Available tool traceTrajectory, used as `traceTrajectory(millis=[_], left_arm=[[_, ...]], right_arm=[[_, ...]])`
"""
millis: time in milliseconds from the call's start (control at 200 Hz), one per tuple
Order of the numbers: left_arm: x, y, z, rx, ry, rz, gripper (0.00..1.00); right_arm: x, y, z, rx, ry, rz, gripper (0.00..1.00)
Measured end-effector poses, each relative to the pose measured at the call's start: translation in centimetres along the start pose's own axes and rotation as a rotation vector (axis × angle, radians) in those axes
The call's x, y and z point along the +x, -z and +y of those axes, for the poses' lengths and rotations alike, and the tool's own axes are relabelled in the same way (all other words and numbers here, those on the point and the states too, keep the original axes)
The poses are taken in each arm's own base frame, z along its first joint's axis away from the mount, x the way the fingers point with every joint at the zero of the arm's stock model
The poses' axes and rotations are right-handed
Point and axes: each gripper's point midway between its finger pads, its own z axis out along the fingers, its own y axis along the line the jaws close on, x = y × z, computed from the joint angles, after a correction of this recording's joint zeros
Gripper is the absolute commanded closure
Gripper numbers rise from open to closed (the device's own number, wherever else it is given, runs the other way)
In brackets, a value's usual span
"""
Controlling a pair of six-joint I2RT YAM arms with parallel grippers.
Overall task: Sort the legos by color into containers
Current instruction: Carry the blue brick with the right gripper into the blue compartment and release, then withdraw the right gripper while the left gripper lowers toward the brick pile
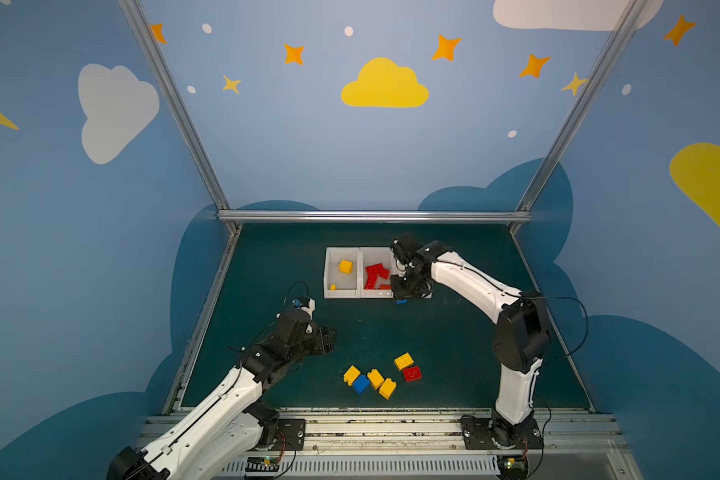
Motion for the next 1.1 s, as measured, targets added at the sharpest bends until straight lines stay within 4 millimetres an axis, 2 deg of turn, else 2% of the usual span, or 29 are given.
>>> traceTrajectory(millis=[120,205,290,436,601,656,961,1101], left_arm=[[0.6,-0.1,0.3,0.000,0.007,0.010,0.27],[0.7,-0.1,0.2,0.005,0.010,0.017,0.27],[0.8,0.0,0.1,0.010,0.011,0.019,0.27],[0.7,0.2,0.0,0.019,0.014,0.012,0.27],[0.6,0.5,-0.2,0.028,0.017,0.004,0.27],[0.6,0.6,-0.2,0.030,0.017,0.002,0.26],[0.8,0.7,-0.4,0.043,0.017,0.011,0.26],[1.2,0.7,-0.2,0.034,0.013,0.030,0.26]], right_arm=[[-4.2,0.5,-2.4,0.013,-0.036,-0.056,0.81],[-6.2,-0.7,-4.3,0.032,-0.070,-0.055,0.81],[-7.1,-2.3,-6.0,0.052,-0.101,-0.032,0.81],[-6.9,-4.1,-7.9,0.074,-0.136,0.018,0.75],[-6.8,-4.1,-8.2,0.071,-0.148,0.030,0.57],[-6.7,-4.1,-8.1,0.066,-0.146,0.031,0.55],[-6.6,-3.9,-8.0,0.061,-0.152,0.037,0.52],[-5.9,-2.4,-7.7,0.043,-0.159,0.021,0.52]])
